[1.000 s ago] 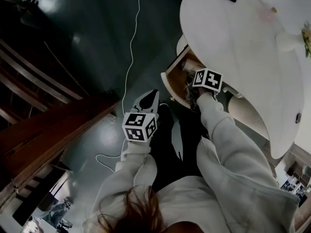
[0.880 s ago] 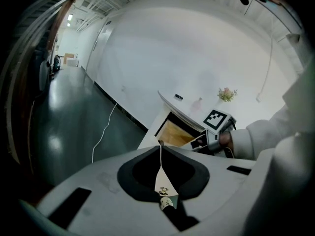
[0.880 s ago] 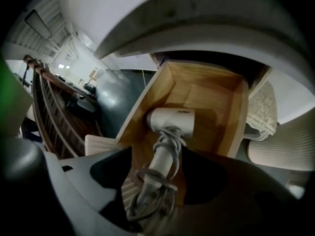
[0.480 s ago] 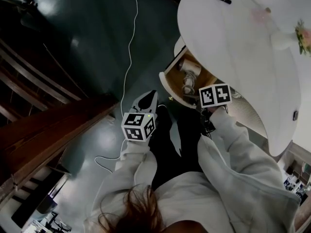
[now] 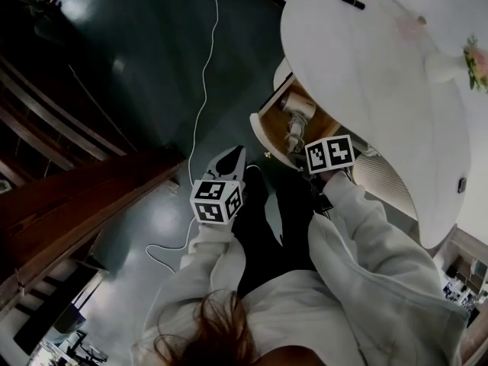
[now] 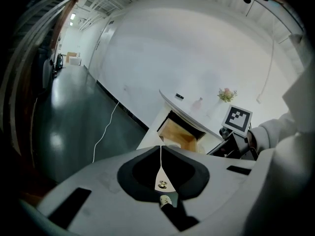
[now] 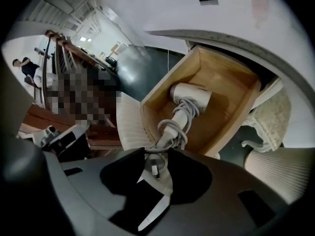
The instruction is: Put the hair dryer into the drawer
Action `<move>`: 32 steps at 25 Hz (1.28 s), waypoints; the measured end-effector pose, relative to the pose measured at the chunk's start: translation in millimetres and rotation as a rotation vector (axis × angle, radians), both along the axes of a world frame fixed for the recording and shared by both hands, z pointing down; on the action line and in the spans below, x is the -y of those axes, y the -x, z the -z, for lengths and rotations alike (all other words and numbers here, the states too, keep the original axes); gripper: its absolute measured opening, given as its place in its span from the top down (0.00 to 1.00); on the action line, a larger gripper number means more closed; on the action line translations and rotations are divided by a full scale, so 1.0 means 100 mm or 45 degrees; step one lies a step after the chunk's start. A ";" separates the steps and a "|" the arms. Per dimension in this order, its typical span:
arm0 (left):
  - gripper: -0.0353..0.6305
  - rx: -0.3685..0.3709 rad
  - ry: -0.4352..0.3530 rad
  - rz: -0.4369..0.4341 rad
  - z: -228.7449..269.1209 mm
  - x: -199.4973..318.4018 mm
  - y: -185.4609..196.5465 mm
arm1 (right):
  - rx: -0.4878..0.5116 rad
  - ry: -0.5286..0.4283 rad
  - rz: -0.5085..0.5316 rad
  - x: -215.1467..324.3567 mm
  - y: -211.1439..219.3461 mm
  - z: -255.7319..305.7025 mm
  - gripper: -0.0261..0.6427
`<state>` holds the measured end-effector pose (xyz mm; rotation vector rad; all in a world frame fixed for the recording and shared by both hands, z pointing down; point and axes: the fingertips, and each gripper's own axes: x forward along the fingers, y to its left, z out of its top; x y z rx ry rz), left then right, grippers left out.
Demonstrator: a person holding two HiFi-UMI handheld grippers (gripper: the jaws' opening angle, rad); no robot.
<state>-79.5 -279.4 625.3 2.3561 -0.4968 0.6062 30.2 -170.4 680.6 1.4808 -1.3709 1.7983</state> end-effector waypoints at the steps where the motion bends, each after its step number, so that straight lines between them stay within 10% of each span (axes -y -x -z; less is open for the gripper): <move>1: 0.92 -0.001 0.001 0.002 0.00 0.00 0.00 | -0.035 0.006 0.002 -0.02 -0.03 -0.02 0.67; 12: 0.92 0.012 0.008 0.001 -0.02 0.00 -0.02 | -0.218 0.025 -0.078 0.19 -0.43 -0.19 0.71; 32: 0.92 0.064 0.060 0.084 -0.20 -0.08 0.17 | -0.183 0.221 0.252 0.68 -0.31 -1.02 0.72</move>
